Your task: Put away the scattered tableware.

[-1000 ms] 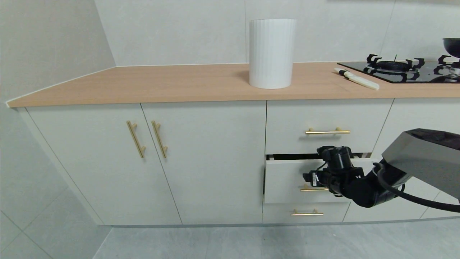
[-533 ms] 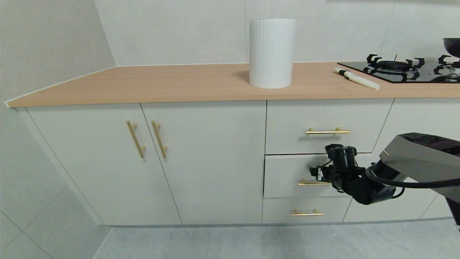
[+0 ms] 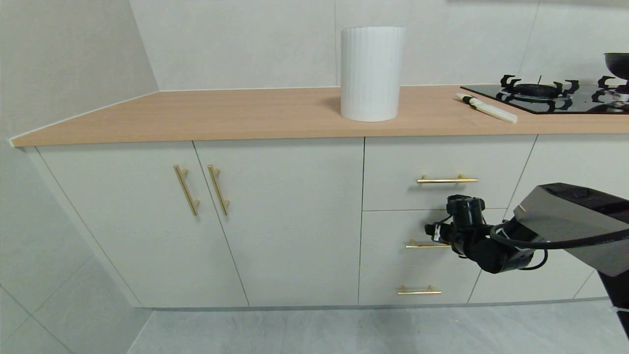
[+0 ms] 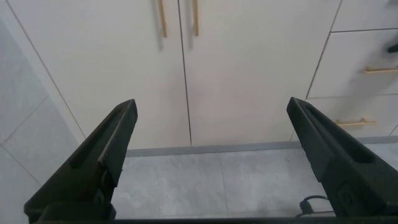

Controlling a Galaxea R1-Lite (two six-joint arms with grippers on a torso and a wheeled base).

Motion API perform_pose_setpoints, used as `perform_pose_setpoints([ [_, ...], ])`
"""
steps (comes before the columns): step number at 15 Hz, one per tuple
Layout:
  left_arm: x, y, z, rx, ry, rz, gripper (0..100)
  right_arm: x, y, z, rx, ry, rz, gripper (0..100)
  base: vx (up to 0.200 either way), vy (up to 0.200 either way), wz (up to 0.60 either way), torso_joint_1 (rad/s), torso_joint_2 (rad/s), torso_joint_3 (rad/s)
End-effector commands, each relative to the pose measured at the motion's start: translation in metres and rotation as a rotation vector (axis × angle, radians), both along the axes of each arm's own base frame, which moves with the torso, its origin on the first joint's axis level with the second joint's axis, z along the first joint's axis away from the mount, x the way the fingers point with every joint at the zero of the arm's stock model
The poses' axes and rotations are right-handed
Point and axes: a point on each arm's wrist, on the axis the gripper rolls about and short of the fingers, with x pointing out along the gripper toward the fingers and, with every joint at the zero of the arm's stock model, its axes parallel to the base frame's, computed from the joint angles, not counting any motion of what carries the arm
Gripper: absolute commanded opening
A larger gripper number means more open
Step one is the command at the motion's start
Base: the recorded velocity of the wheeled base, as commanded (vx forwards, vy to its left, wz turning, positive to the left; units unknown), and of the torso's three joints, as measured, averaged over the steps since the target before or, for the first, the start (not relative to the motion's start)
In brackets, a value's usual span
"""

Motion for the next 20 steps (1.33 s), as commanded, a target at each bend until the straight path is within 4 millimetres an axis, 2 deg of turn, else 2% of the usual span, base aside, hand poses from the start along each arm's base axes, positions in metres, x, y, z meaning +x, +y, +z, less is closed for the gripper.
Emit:
perform_pose_setpoints([
  [1,0.000,0.000,0.000,0.000,0.000,-0.002,100,0.005,-0.002,0.000,0.005,-0.023,-0.014,100,0.000,0.000,0.00,0.000,0.00,0.000],
  [4,0.000,0.000,0.000,0.000,0.001,-0.002,100,0.005,-0.002,0.002,0.007,-0.028,-0.016,100,0.000,0.000,0.00,0.000,0.00,0.000],
  [6,0.000,0.000,0.000,0.000,0.000,0.000,100,-0.003,-0.003,0.008,0.004,-0.017,-0.015,100,0.000,0.000,0.00,0.000,0.00,0.000],
  [8,0.000,0.000,0.000,0.000,0.000,0.001,100,-0.027,-0.004,0.024,0.000,0.005,0.007,100,0.000,0.000,0.00,0.000,0.00,0.000],
  [11,0.000,0.000,0.000,0.000,0.001,0.000,100,-0.077,-0.004,0.056,0.002,0.032,0.064,100,0.000,0.000,0.00,0.000,0.00,0.000],
  [13,0.000,0.000,0.000,0.000,0.000,-0.002,100,-0.121,-0.012,0.092,0.001,-0.007,0.068,100,0.000,0.000,0.00,0.000,0.00,0.000],
  [15,0.000,0.000,0.000,0.000,0.000,0.001,100,-0.192,-0.020,0.136,-0.019,-0.104,0.094,100,0.000,0.000,0.00,0.000,0.00,0.000],
  [17,0.000,0.000,0.000,0.000,0.000,0.000,100,-0.254,-0.036,0.173,-0.061,-0.266,0.087,100,0.000,0.000,0.00,0.000,0.00,0.000],
  [19,0.000,0.000,0.000,0.000,0.000,-0.002,100,-0.304,-0.060,0.201,-0.109,-0.418,0.017,100,0.000,0.000,0.00,0.000,0.00,0.000],
  [20,0.000,0.000,0.000,0.000,0.000,0.000,100,-0.324,-0.067,0.209,-0.139,-0.449,-0.011,100,0.000,0.000,0.00,0.000,0.00,0.000],
])
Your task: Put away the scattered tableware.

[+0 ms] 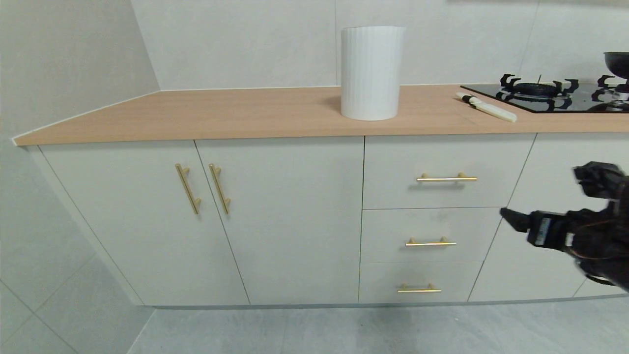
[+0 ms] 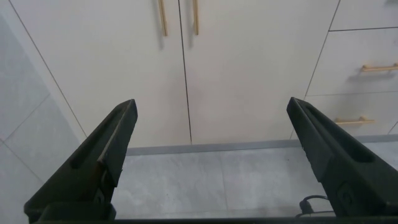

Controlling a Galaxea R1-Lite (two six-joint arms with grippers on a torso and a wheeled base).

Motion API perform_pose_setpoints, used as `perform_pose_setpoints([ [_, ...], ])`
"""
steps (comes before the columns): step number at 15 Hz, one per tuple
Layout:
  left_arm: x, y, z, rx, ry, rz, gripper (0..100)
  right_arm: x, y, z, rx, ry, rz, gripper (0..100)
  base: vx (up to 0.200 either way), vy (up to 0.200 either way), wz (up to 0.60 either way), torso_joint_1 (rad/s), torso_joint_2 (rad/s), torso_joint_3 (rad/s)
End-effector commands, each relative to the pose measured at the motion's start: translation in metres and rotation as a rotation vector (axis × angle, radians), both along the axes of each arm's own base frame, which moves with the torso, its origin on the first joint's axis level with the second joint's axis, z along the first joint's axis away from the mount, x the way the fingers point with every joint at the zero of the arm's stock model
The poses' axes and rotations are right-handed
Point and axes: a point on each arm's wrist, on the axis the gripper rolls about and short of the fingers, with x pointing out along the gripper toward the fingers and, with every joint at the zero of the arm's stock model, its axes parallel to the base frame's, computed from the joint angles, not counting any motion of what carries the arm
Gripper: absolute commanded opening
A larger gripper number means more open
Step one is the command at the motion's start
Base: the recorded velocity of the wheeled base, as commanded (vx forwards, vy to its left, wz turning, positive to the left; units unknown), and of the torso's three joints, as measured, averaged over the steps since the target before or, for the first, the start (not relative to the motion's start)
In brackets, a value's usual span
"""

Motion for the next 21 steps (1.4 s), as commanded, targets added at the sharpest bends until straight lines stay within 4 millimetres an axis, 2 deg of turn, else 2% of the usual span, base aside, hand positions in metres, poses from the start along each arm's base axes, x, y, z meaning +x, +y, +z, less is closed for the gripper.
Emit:
perform_pose_setpoints([
  [1,0.000,0.000,0.000,0.000,0.000,0.001,100,-0.118,-0.035,0.041,-0.072,-0.255,-0.094,100,0.000,0.000,0.00,0.000,0.00,0.000],
  [2,0.000,0.000,0.000,0.000,0.001,0.000,100,-0.160,-0.040,0.048,-0.104,-0.285,-0.094,100,0.000,0.000,0.00,0.000,0.00,0.000],
  [3,0.000,0.000,0.000,0.000,0.000,-0.002,100,-0.176,-0.042,0.051,-0.111,-0.291,-0.091,100,0.000,0.000,0.00,0.000,0.00,0.000],
  [4,0.000,0.000,0.000,0.000,0.000,0.000,100,-0.209,-0.045,0.053,-0.110,-0.287,-0.068,100,0.000,0.000,0.00,0.000,0.00,0.000],
  [6,0.000,0.000,0.000,0.000,0.000,0.001,100,-0.240,-0.047,0.040,-0.105,-0.294,-0.017,100,0.000,0.000,0.00,0.000,0.00,0.000],
  [9,0.000,0.000,0.000,0.000,0.000,0.001,100,-0.275,-0.050,0.019,-0.148,-0.347,-0.023,100,0.000,0.000,0.00,0.000,0.00,0.000],
  [11,0.000,0.000,0.000,0.000,0.001,0.000,100,-0.283,-0.047,0.006,-0.161,-0.356,-0.074,100,0.000,0.000,0.00,0.000,0.00,0.000],
  [15,0.000,0.000,0.000,0.000,0.001,0.000,100,-0.280,-0.043,-0.025,-0.166,-0.329,-0.048,100,0.000,0.000,0.00,0.000,0.00,0.000],
  [18,0.000,0.000,0.000,0.000,0.000,0.000,100,-0.260,-0.041,-0.052,-0.105,-0.289,0.040,100,0.000,0.000,0.00,0.000,0.00,0.000],
  [21,0.000,0.000,0.000,0.000,0.000,0.000,100,-0.240,-0.038,-0.083,-0.107,-0.337,0.140,100,0.000,0.000,0.00,0.000,0.00,0.000],
])
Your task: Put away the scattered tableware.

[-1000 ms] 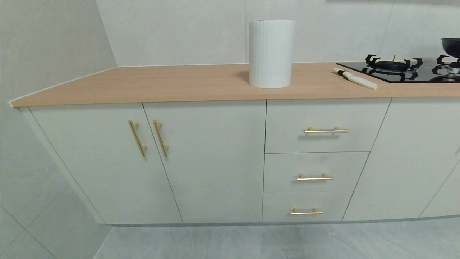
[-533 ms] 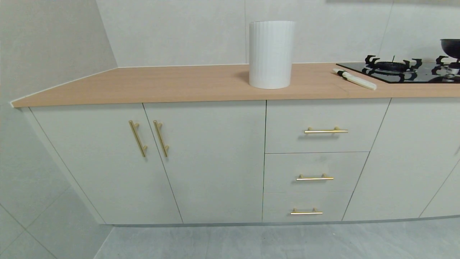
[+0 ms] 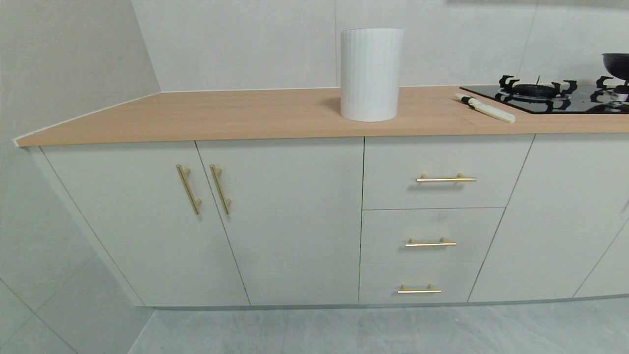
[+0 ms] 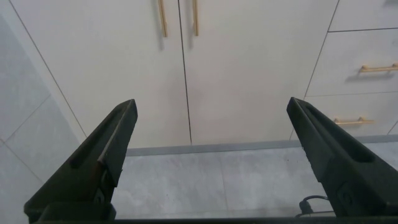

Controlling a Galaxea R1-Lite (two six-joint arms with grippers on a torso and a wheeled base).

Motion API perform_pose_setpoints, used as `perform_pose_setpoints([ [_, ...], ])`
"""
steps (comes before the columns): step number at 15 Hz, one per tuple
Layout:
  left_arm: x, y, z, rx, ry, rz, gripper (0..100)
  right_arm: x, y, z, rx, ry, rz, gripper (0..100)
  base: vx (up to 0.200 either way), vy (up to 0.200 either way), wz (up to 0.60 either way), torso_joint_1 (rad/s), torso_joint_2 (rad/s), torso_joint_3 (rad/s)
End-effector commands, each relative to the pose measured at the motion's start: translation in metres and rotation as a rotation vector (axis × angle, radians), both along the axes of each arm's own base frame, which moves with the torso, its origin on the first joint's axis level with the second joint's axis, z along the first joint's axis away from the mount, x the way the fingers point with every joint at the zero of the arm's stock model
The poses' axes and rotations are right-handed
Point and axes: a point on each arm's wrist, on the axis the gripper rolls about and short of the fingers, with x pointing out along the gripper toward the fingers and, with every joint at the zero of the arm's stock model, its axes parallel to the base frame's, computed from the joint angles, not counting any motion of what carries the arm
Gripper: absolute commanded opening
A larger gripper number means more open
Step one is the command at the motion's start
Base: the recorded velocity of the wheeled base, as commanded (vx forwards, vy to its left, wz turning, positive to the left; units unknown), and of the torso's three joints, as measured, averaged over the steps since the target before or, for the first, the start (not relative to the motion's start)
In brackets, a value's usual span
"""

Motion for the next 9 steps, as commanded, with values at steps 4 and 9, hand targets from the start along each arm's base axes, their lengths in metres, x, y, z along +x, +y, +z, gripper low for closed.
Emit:
perform_pose_setpoints([
  [4,0.000,0.000,0.000,0.008,0.001,0.000,100,0.010,0.001,-0.030,0.005,0.108,0.025,100,0.000,0.000,0.00,0.000,0.00,0.000],
  [9,0.000,0.000,0.000,0.001,0.001,-0.001,100,0.010,0.000,-0.033,0.001,0.142,0.020,100,0.000,0.000,0.00,0.000,0.00,0.000],
])
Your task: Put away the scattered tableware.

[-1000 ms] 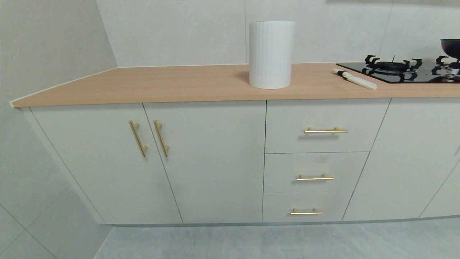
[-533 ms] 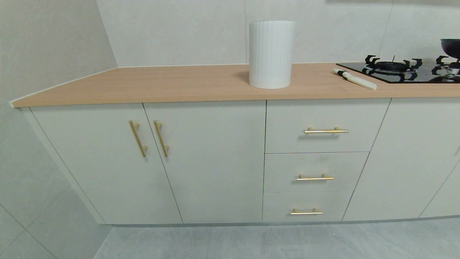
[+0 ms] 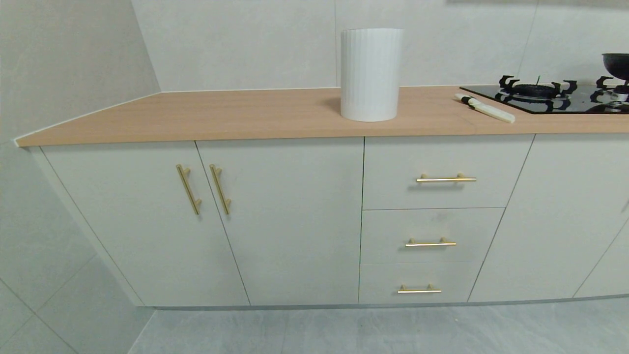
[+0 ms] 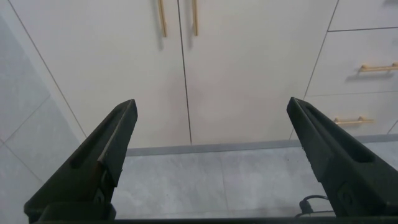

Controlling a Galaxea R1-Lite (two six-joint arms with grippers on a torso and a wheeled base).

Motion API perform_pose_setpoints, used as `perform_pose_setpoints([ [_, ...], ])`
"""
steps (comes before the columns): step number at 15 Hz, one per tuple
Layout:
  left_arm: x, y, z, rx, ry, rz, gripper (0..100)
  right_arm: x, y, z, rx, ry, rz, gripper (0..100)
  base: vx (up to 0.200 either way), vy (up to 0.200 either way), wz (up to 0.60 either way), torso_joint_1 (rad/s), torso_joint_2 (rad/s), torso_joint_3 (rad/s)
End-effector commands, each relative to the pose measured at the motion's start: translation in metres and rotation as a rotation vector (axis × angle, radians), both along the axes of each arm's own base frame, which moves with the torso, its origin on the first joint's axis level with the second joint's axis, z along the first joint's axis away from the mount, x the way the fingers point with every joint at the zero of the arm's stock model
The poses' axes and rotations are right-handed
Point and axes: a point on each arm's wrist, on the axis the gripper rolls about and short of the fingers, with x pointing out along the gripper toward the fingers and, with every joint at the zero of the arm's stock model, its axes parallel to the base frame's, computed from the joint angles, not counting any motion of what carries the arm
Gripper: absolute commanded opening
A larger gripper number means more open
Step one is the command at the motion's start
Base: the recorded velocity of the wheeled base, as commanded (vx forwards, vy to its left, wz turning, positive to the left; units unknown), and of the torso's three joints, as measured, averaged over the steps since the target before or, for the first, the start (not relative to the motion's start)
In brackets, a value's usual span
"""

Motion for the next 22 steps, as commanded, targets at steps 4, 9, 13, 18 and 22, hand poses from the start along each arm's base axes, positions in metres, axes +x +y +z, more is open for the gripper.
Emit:
perform_pose_setpoints([
  [4,0.0000,0.0000,0.0000,0.001,0.000,0.000,100,0.0002,0.0000,-0.0007,0.006,0.007,-0.001,100,0.000,0.000,0.00,0.000,0.00,0.000],
  [9,0.0000,0.0000,0.0002,0.006,-0.001,0.000,100,0.0002,-0.0001,-0.0007,0.017,0.007,-0.007,100,0.000,0.000,0.00,0.000,0.00,0.000],
  [13,0.0000,0.0000,0.0002,0.004,-0.001,0.000,100,0.0002,-0.0002,-0.0007,0.019,0.007,-0.008,100,0.000,0.000,0.00,0.000,0.00,0.000],
  [18,0.0000,0.0000,0.0002,0.003,-0.001,0.001,100,0.0002,-0.0001,-0.0007,0.019,0.007,-0.007,100,0.200,0.000,0.00,0.001,0.00,0.002],
  [22,0.0000,0.0000,0.0002,0.003,-0.001,0.000,100,0.0002,-0.0001,-0.0007,0.019,0.007,-0.007,100,0.200,0.000,0.00,0.005,0.00,0.000],
])
